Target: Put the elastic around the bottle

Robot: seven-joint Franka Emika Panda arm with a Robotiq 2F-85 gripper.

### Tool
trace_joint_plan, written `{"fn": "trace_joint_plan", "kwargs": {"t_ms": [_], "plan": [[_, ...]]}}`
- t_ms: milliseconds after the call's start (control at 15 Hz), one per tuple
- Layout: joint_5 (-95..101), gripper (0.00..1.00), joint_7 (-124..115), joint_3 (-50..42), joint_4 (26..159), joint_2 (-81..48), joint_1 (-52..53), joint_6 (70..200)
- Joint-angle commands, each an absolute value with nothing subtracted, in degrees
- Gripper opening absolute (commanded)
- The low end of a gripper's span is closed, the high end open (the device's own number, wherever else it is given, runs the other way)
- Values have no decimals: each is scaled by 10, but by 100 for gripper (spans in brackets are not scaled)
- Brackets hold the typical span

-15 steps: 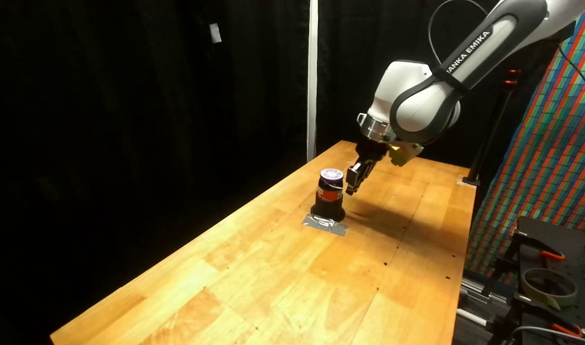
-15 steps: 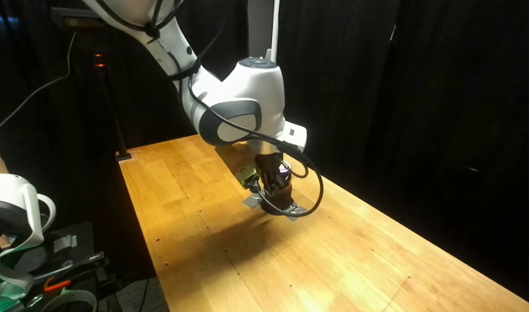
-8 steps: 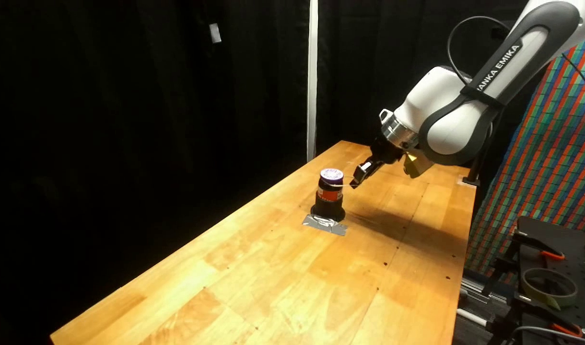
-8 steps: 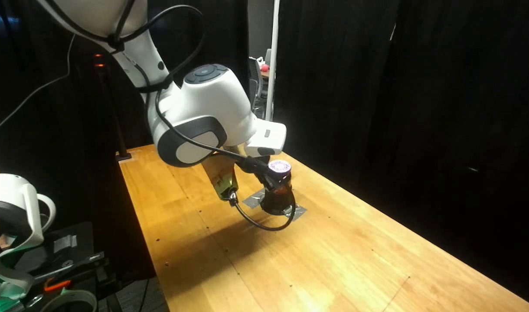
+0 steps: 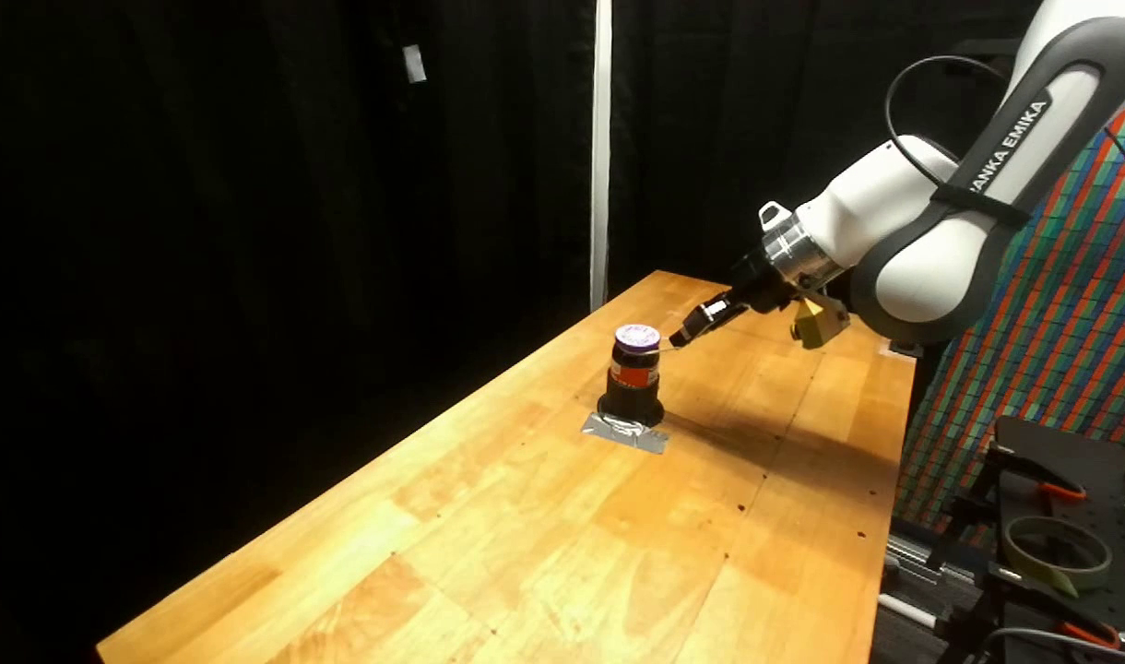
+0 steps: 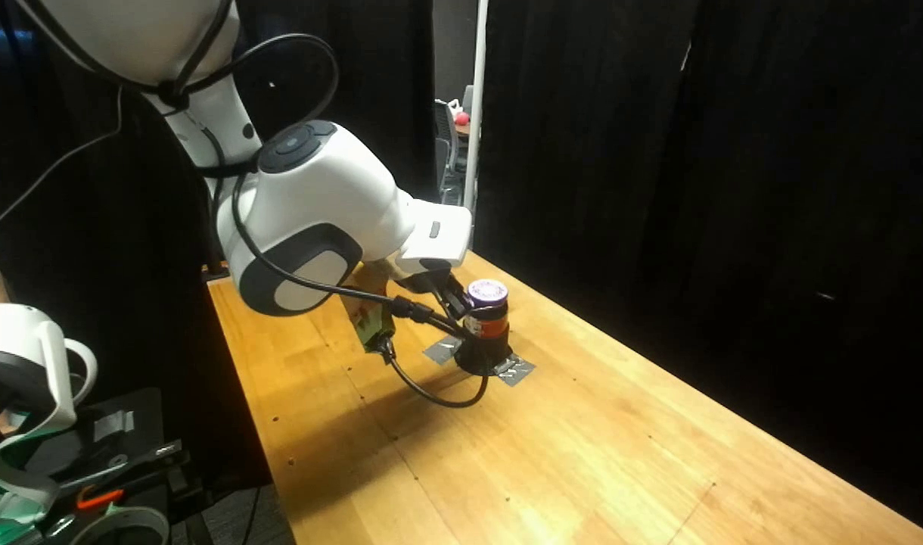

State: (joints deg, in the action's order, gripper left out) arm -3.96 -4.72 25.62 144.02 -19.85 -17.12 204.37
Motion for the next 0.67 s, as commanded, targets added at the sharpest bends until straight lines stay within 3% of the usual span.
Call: {"fn": "trace_joint_plan", "kwargs": {"t_ms": [0,200,333,400,467,533,600], "plan": [[13,12,-79,286,1464,-214,-224,2122],[56,12,-105,296,1467,-243,-253,2194],[118,12,-163,226,1466,-248,-202,2237],[136,36,-180,213,1464,-252,-196,2245],[158,38,-207,205,1460,-255,-197,2240],[141,18,-192,183,1462,-245,-171,2220],[152,27,-204,179,1462,-250,-171,2224]]}}
